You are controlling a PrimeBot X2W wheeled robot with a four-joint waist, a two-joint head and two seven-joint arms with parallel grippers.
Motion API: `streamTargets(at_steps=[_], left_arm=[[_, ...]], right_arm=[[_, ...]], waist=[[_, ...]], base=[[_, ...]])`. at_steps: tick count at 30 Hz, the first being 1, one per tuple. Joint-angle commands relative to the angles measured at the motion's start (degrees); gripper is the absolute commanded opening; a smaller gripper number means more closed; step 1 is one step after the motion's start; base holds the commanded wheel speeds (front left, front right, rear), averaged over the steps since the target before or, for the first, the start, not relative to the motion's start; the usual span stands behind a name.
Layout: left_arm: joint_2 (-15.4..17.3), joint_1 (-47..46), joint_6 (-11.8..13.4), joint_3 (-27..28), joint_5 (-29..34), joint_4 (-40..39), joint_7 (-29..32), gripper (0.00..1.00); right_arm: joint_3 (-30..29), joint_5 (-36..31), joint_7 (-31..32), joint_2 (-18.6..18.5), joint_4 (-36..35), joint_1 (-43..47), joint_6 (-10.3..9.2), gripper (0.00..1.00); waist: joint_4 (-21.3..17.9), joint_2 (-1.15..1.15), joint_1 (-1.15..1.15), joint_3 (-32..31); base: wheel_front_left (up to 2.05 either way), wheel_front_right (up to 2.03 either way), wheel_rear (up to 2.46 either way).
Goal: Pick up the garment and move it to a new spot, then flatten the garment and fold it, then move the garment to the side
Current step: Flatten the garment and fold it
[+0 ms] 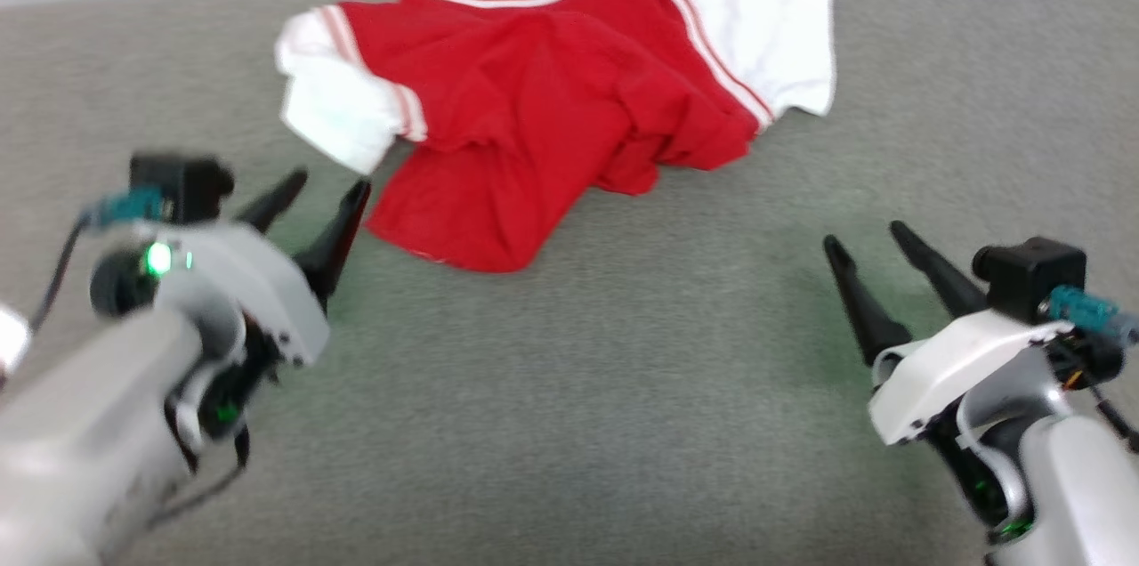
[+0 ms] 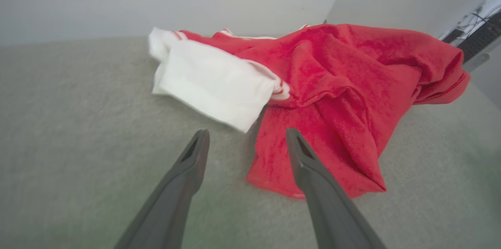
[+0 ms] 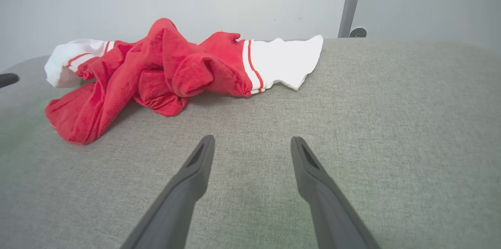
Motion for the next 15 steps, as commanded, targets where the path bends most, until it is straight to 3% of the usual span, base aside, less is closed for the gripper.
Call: streamTargets(at_steps=[1, 5, 6, 10, 15], left_arm=[[0.2, 3.5, 1.4, 1.6, -1.9, -1.9, -2.1, 1.0], [0.7, 11.5, 5.1, 7.4, -3.1, -7.7, -4.5, 1.0], [0.4, 13.0, 6.2, 11.1, -2.0, -9.2, -4.5, 1.0], [-3.0, 22.3, 9.1, 22.8, 8.2, -15.8, -4.4, 1.0], [-8.8, 32.1, 9.3, 32.5, 19.8, -22.2, -4.4, 1.0]], right_arm=[[-0.2, -0.1, 1.9, -1.6, -0.4, -1.1, -0.06, 1.0], [0.0, 0.7, 9.1, -5.9, 0.9, -4.2, -0.06, 1.0], [0.2, 1.1, 11.1, -7.0, 1.5, -5.2, -0.06, 1.0], [0.2, 2.8, 18.7, -11.9, 4.9, -10.2, -0.06, 1.0], [-1.9, 4.5, 27.3, -16.4, 12.3, -17.7, -0.06, 1.0]], waist=[[4.8, 0.0, 0.0, -2.9], [8.1, 0.0, 0.0, -3.0], [9.0, 0.0, 0.0, -3.0], [12.9, 0.0, 0.0, -2.4], [17.1, 0.0, 0.0, -1.0]], base=[[0.0, 0.0, 0.0], [0.0, 0.0, 0.0], [0.0, 0.0, 0.0], [0.0, 0.0, 0.0], [0.0, 0.0, 0.0]])
